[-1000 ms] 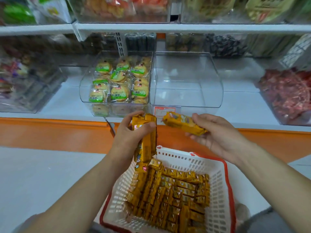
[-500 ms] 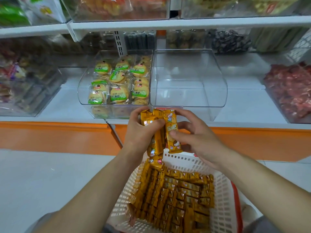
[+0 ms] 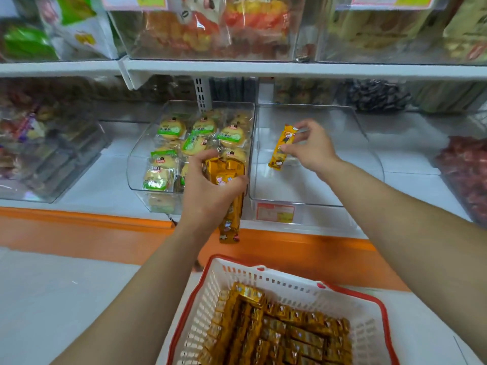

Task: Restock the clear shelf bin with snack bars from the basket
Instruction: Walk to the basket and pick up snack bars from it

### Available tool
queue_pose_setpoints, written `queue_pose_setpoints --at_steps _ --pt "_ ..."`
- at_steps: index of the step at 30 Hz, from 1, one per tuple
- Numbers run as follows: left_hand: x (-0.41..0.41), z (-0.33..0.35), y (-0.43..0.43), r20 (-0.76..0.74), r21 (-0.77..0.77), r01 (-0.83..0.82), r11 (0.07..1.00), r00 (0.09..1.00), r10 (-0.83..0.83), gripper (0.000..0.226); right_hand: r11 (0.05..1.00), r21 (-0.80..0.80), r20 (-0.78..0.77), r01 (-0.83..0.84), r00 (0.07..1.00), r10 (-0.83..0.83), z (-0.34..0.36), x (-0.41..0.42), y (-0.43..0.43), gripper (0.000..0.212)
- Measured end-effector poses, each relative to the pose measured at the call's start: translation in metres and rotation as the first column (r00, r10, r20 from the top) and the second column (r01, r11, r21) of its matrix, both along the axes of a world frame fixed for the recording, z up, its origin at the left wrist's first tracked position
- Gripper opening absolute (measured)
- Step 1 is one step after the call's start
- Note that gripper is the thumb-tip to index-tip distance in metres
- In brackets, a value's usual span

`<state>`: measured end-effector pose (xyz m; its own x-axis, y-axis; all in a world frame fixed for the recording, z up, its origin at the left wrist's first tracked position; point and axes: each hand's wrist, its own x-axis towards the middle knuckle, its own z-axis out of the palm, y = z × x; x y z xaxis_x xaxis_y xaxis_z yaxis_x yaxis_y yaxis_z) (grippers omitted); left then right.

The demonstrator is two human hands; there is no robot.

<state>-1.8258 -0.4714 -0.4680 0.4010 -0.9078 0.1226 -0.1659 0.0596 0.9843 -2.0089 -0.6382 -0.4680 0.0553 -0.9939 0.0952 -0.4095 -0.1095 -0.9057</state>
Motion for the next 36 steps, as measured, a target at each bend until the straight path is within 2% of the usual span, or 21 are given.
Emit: queue_pose_setpoints --at_steps 2,4,6,8,12,15,19,21,24,27,30,32,36 --pt "0.007 -0.009 -0.005 0.013 -0.005 0.019 1.0 1.0 -0.019 0.062 1.0 -0.02 -0.096 -0.012 0.995 0.01 -0.012 0.017 -0.04 0.053" --pt "0.011 -0.014 -0.013 -0.028 0.001 0.018 1.0 0.999 -0.017 0.068 0.996 -0.085 -0.171 0.006 0.985 -0.02 -0.022 0.035 -0.074 0.041" --pt "0.018 -0.021 -0.018 -0.05 0.001 -0.041 0.999 0.998 0.041 0.069 0.993 -0.119 -0.172 -0.005 0.985 -0.016 -0.037 0.062 -0.104 0.024" --pt "0.016 -0.017 -0.019 -0.066 -0.016 -0.058 0.998 0.996 0.057 0.066 0.994 -0.106 -0.146 -0.001 0.989 -0.015 -0.04 0.067 -0.112 0.021" --pt "0.006 -0.005 0.0 -0.09 -0.038 -0.036 0.999 0.995 0.032 0.059 0.981 -0.188 -0.201 0.057 0.975 -0.095 -0.035 0.056 -0.101 0.025" --pt "0.004 0.0 -0.004 -0.11 -0.012 -0.036 0.999 0.993 0.034 0.058 0.989 -0.111 -0.234 0.101 0.964 -0.124 -0.037 0.055 -0.106 0.025" --pt "0.01 0.004 -0.01 -0.176 0.025 -0.079 0.997 0.981 0.082 0.059 0.999 -0.012 -0.308 0.052 0.95 -0.053 -0.035 0.047 -0.091 0.05" --pt "0.012 0.0 -0.007 -0.202 0.069 -0.077 0.995 0.975 0.089 0.06 0.999 -0.023 -0.263 0.025 0.964 -0.03 -0.029 0.041 -0.064 0.041" --pt "0.009 0.002 0.007 -0.249 0.115 -0.057 0.992 0.965 0.085 0.06 0.996 -0.044 -0.098 -0.082 0.992 0.078 -0.006 0.025 0.007 0.016" --pt "-0.002 0.01 0.021 -0.337 0.114 -0.041 0.993 0.938 0.077 0.063 0.952 0.082 0.072 -0.295 0.954 0.29 0.021 0.009 0.094 0.01" --pt "-0.02 0.012 0.03 -0.384 0.12 0.007 0.993 0.922 0.04 0.066 0.836 0.273 0.217 -0.476 0.877 0.429 0.032 -0.002 0.16 0.028" --pt "-0.034 0.013 0.034 -0.388 0.115 0.043 0.992 0.921 0.006 0.067 0.794 0.321 0.255 -0.517 0.854 0.453 0.035 -0.009 0.185 0.044" --pt "-0.061 0.017 0.04 -0.416 0.132 0.143 0.981 0.906 -0.077 0.07 0.895 0.252 0.153 -0.369 0.928 0.339 0.036 -0.029 0.203 0.073"
